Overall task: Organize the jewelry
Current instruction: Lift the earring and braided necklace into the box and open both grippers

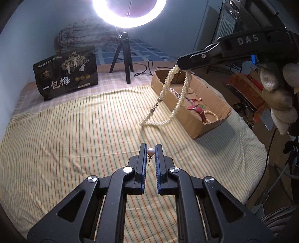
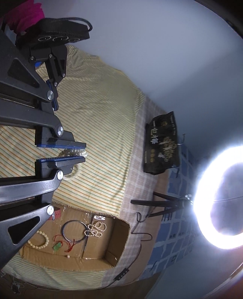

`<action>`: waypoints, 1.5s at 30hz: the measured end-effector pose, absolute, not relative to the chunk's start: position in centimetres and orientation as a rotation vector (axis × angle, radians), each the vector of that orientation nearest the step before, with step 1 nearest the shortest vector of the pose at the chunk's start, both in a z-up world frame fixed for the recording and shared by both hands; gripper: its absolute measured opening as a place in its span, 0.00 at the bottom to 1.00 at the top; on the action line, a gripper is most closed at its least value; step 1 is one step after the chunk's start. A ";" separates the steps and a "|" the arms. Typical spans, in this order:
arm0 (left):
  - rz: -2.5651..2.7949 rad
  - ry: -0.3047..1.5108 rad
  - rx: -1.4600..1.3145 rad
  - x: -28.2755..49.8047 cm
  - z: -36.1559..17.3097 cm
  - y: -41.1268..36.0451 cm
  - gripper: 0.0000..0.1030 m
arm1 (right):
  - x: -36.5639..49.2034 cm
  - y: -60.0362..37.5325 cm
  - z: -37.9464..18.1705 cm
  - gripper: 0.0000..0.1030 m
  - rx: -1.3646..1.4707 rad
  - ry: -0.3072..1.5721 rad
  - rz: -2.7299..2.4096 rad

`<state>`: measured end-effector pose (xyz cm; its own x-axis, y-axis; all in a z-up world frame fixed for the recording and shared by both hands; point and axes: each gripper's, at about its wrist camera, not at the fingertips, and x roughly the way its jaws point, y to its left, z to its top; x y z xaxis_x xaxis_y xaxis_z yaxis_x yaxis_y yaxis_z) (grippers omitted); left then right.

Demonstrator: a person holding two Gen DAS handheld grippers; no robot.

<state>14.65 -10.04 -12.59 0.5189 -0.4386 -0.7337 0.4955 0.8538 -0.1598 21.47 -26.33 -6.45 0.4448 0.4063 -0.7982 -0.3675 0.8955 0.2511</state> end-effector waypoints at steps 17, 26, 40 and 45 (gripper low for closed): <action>-0.630 0.814 0.096 14.8 -10.1 -13.7 0.06 | 20.2 -32.3 -0.1 0.04 0.099 0.858 0.419; -0.693 0.786 0.109 15.9 -9.1 -17.9 0.06 | 22.6 -36.6 1.1 0.04 0.108 0.816 0.336; -0.788 0.779 0.144 18.1 -9.7 -25.9 0.06 | 26.5 -43.1 -1.4 0.04 0.141 0.832 0.221; -0.793 0.798 0.124 19.5 -10.7 -28.0 0.06 | 28.2 -44.4 -2.6 0.04 0.148 0.844 0.195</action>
